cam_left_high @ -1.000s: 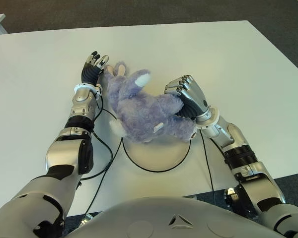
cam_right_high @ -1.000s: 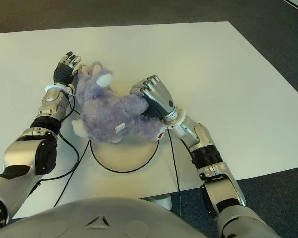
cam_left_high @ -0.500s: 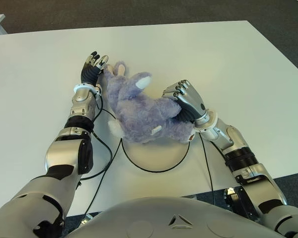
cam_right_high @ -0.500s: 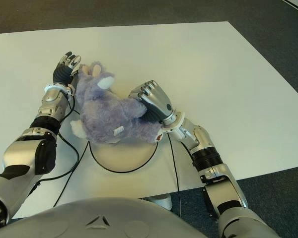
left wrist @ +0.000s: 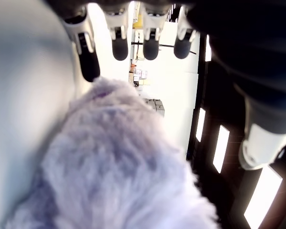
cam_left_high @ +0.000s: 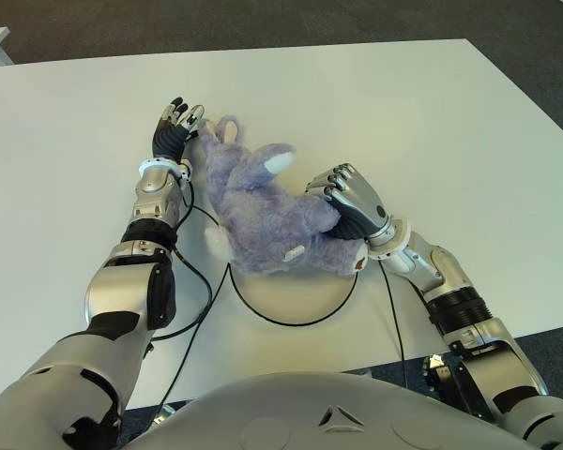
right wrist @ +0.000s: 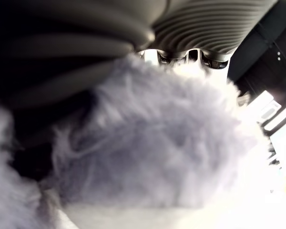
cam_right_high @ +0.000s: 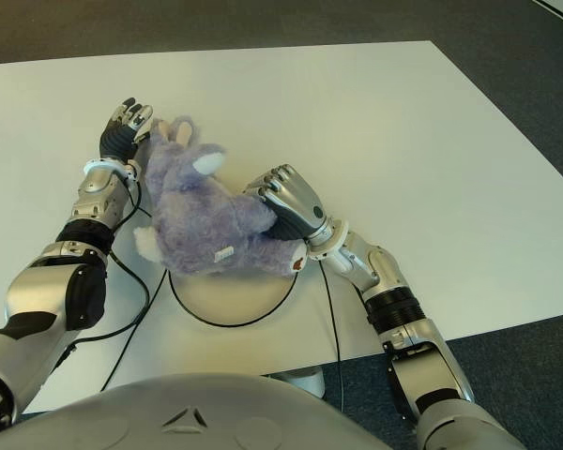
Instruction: Put the doll into the plate.
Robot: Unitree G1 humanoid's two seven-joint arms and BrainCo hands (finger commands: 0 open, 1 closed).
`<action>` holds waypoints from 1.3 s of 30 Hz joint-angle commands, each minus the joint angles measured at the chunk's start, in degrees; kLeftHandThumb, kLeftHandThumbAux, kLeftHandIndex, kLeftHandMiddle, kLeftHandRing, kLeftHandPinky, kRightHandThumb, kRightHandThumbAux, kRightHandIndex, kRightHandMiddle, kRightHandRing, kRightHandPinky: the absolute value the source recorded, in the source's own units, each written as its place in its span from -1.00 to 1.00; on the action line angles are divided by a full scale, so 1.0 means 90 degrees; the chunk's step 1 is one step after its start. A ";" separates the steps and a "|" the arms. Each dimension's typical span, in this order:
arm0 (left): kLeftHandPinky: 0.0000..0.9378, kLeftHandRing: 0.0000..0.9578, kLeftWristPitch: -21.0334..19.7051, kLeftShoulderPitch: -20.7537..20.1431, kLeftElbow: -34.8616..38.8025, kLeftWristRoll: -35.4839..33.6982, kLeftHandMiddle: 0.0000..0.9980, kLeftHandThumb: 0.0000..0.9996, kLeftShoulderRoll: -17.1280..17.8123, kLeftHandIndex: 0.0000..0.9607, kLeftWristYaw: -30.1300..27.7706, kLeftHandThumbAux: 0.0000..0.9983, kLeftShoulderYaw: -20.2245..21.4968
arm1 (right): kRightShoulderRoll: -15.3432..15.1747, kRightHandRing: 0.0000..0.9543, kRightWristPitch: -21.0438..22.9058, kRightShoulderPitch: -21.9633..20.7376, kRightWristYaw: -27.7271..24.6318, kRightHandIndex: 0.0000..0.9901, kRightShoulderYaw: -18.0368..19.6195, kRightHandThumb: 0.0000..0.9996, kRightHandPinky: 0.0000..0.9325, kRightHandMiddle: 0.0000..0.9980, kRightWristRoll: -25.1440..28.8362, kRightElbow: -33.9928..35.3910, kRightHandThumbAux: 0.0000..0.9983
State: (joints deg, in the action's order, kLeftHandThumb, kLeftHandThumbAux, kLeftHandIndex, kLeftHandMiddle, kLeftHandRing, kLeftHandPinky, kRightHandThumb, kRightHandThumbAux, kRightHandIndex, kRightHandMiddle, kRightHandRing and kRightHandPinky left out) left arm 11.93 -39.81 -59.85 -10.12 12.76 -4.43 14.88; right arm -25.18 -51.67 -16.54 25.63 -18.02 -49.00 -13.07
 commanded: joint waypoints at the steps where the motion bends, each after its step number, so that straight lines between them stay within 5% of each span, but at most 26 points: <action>1: -0.93 -0.93 -0.0314 0.0303 -0.0226 0.0031 -0.91 -0.77 -0.0033 -1.00 0.0016 0.18 0.0001 | -0.0026 0.77 0.0053 0.0171 -0.0116 0.46 -0.0103 0.00 0.84 0.76 -0.0037 -0.0030 0.47; 39: -0.96 -0.96 -0.0359 0.0283 -0.0244 0.0048 -0.94 -0.76 -0.0022 -1.00 0.0019 0.16 -0.0010 | 0.0063 0.76 0.0263 0.0227 -0.0164 0.47 -0.0149 0.06 0.82 0.74 -0.0024 -0.0003 0.45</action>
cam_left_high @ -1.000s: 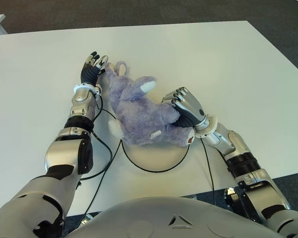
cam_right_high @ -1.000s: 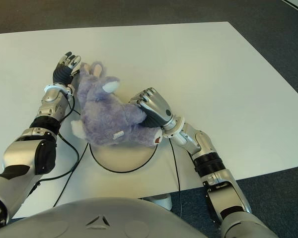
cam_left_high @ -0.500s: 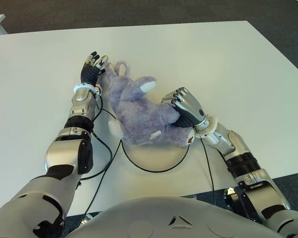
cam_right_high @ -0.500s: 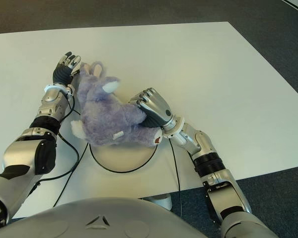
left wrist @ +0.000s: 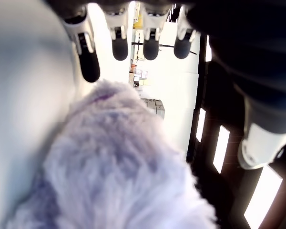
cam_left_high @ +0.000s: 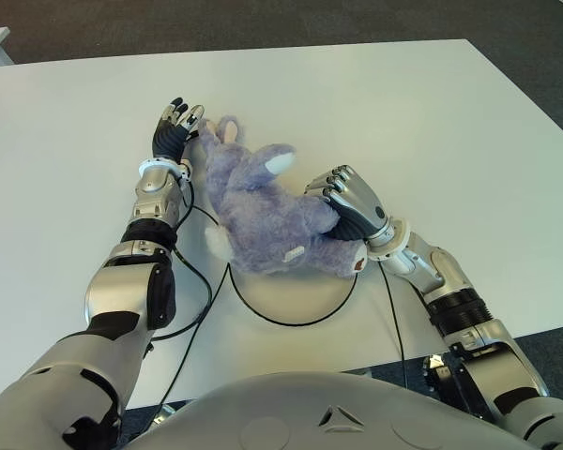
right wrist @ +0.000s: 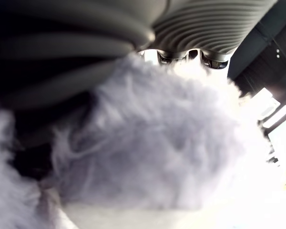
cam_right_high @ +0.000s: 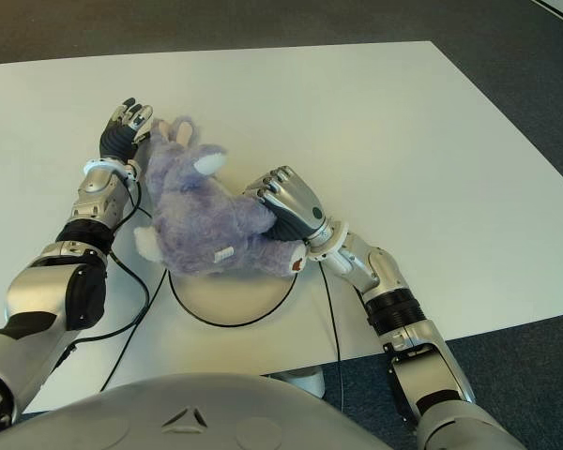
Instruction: Put the doll into the plate.
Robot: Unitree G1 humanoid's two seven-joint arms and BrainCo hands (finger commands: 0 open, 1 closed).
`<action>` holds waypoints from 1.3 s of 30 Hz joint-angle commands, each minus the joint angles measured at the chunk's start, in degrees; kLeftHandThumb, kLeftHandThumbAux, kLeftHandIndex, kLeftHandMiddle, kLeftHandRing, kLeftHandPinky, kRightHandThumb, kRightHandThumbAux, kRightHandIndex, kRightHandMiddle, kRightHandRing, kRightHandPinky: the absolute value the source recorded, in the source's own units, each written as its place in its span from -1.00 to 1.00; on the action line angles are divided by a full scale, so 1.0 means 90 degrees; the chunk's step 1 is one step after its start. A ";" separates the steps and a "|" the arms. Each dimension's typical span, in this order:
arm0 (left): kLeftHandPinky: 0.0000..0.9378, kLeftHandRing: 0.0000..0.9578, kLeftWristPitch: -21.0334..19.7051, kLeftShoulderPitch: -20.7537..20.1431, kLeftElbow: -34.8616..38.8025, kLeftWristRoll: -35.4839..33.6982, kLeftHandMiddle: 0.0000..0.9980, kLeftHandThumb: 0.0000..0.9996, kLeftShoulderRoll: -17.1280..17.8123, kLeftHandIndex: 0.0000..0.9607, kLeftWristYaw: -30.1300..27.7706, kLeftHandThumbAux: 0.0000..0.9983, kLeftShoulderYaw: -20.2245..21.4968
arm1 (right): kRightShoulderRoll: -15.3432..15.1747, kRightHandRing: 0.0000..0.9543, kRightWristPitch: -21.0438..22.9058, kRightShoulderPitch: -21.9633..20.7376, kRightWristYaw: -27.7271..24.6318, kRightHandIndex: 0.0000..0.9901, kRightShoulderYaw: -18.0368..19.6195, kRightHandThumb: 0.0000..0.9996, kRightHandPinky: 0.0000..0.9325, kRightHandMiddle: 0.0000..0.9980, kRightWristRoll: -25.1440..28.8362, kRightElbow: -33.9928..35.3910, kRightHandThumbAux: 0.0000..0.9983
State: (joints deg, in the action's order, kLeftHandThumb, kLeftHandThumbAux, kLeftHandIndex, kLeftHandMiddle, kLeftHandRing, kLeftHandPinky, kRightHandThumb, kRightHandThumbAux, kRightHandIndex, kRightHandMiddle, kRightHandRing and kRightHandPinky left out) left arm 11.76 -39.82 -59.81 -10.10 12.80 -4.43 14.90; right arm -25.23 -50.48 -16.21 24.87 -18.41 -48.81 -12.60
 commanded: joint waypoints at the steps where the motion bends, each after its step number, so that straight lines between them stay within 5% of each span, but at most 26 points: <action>1: -0.96 -0.96 -0.0340 0.0283 -0.0249 0.0047 -0.94 -0.77 -0.0025 -1.00 0.0019 0.16 -0.0015 | 0.0071 0.76 0.0140 0.0190 -0.0074 0.47 -0.0109 0.06 0.82 0.74 -0.0048 -0.0054 0.45; 10: -0.97 -0.96 -0.0326 0.0288 -0.0252 0.0042 -0.94 -0.76 -0.0013 -1.00 -0.0010 0.16 -0.0017 | 0.0153 0.74 0.0259 0.0147 0.0061 0.44 -0.0140 0.02 0.79 0.69 -0.0133 -0.0077 0.44; 14: -0.97 -0.95 -0.0336 0.0277 -0.0261 0.0037 -0.93 -0.76 -0.0014 -1.00 -0.0003 0.17 -0.0011 | 0.0136 0.73 0.0299 0.0086 0.0173 0.42 -0.0192 -0.35 0.78 0.67 -0.0292 -0.0086 0.31; 18: -0.94 -0.94 -0.0342 0.0272 -0.0267 0.0027 -0.92 -0.76 -0.0015 -1.00 -0.0005 0.18 -0.0002 | 0.0113 0.71 0.0331 0.0048 0.0123 0.39 -0.0261 -0.52 0.75 0.66 -0.0297 -0.0103 0.23; 39: -0.92 -0.93 -0.0350 0.0254 -0.0313 0.0017 -0.92 -0.77 0.0002 -1.00 -0.0050 0.17 0.0003 | 0.0050 0.65 0.0655 0.0143 -0.0295 0.24 -0.0351 -0.60 0.71 0.60 -0.0211 0.0131 0.05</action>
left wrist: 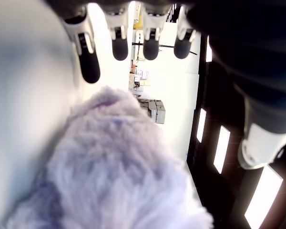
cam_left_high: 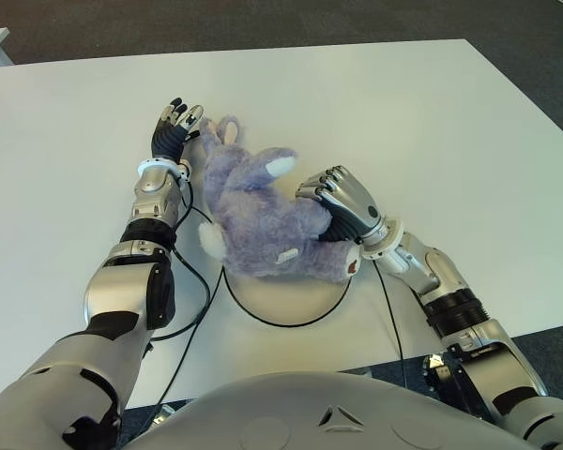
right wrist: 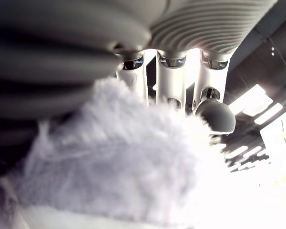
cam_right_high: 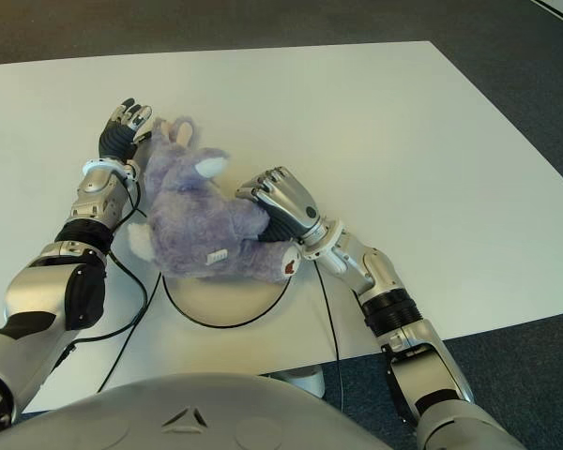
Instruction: Put the doll into the plate.
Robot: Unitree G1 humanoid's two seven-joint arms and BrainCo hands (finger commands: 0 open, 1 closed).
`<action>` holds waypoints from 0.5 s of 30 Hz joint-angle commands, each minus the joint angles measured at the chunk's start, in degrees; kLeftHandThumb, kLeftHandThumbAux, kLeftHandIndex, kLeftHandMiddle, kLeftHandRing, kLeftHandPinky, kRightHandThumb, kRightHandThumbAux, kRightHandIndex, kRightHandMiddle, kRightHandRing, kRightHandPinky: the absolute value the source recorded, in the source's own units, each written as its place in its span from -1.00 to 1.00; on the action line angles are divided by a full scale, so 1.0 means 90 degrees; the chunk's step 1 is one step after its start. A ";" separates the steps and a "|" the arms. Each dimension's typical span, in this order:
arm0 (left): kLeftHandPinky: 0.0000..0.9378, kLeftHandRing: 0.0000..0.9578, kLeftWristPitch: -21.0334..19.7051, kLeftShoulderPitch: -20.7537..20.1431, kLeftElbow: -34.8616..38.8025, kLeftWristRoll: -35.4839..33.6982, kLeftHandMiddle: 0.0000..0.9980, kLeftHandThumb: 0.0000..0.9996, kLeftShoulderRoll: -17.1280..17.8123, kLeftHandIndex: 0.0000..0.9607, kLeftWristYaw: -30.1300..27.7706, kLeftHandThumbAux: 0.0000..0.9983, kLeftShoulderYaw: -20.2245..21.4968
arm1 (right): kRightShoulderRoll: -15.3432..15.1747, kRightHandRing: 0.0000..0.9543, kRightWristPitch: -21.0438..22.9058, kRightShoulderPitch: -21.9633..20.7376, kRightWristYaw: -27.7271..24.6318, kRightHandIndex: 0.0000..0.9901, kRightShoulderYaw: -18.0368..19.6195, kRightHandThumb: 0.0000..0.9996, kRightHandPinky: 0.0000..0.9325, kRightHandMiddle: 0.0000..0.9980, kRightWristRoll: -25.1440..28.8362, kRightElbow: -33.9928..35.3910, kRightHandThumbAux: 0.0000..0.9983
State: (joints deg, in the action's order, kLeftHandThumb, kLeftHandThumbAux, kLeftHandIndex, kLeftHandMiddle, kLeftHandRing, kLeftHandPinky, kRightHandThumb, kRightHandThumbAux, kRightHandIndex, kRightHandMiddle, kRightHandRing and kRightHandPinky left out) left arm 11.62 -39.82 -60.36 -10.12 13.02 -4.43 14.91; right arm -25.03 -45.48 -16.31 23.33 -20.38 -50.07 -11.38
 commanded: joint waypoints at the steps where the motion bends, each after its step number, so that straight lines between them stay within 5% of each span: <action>1: -0.92 -0.93 -0.0333 0.0255 -0.0252 0.0017 -0.92 -0.77 -0.0022 -1.00 -0.0051 0.17 0.0003 | 0.0026 0.64 0.0111 0.0156 -0.0127 0.22 -0.0134 -0.59 0.67 0.59 -0.0074 0.0002 0.06; 15: -0.97 -0.95 -0.0318 0.0251 -0.0252 0.0015 -0.93 -0.76 -0.0028 -1.00 -0.0044 0.18 0.0006 | 0.0015 0.64 0.0313 0.0177 -0.0105 0.25 -0.0164 -0.59 0.69 0.60 -0.0131 0.0070 0.09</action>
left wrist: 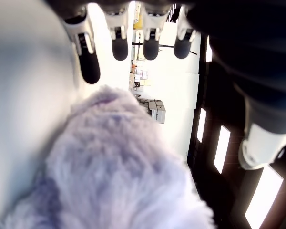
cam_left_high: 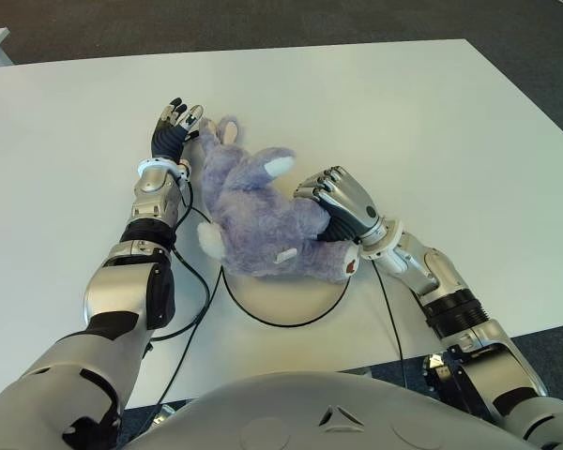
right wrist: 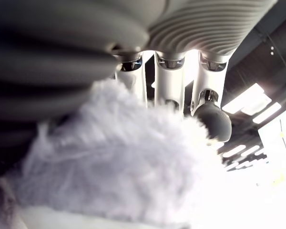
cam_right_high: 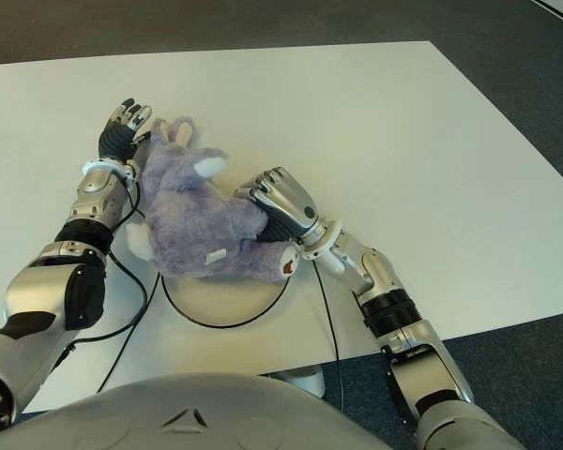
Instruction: Put the doll into the plate.
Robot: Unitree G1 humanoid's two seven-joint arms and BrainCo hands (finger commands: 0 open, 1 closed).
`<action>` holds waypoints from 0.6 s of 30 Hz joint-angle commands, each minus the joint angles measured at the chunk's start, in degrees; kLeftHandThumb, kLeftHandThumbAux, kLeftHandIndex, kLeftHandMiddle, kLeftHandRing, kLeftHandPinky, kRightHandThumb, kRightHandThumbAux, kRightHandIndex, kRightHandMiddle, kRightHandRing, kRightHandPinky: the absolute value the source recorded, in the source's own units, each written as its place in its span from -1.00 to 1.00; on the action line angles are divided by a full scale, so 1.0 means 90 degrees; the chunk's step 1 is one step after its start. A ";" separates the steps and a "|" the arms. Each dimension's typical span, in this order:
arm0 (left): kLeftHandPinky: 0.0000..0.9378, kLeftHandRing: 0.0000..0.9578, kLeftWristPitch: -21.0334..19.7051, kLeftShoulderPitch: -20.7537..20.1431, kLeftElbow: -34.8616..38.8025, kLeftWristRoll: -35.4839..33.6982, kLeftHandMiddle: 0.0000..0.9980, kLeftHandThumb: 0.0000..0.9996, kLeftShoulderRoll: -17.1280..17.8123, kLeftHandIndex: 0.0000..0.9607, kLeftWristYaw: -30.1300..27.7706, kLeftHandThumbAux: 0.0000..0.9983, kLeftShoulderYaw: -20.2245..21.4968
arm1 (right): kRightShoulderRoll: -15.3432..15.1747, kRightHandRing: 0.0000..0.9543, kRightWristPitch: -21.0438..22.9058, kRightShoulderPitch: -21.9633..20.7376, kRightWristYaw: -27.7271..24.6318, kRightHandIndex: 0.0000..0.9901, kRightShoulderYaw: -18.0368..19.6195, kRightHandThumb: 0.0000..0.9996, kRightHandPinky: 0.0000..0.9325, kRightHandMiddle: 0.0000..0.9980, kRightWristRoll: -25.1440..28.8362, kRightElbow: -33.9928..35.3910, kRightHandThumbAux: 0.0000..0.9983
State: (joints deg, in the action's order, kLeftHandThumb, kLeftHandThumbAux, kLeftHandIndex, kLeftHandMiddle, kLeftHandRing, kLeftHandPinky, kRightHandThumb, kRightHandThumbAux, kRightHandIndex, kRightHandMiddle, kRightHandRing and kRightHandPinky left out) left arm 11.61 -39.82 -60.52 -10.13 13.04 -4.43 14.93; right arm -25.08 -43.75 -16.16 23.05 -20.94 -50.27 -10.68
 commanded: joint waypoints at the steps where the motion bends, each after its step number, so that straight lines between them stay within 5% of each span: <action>1: -0.97 -0.95 -0.0319 0.0251 -0.0234 0.0019 -0.93 -0.76 -0.0030 -1.00 -0.0041 0.18 0.0001 | 0.0026 0.64 0.0151 0.0166 -0.0066 0.25 -0.0101 -0.59 0.69 0.60 -0.0123 -0.0001 0.09; 18: -0.92 -0.93 -0.0342 0.0245 -0.0214 0.0005 -0.90 -0.73 -0.0048 -1.00 0.0027 0.16 0.0024 | 0.0098 0.61 0.0407 0.0195 0.0139 0.18 -0.0153 -0.59 0.61 0.58 -0.0179 -0.0011 0.13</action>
State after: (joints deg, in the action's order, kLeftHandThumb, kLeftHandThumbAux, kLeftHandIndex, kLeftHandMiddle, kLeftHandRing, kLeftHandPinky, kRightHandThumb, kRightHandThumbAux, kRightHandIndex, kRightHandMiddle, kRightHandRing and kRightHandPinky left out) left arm 11.60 -39.83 -60.51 -10.13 13.05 -4.43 14.97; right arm -24.93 -41.06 -16.02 24.21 -21.38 -51.00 -10.18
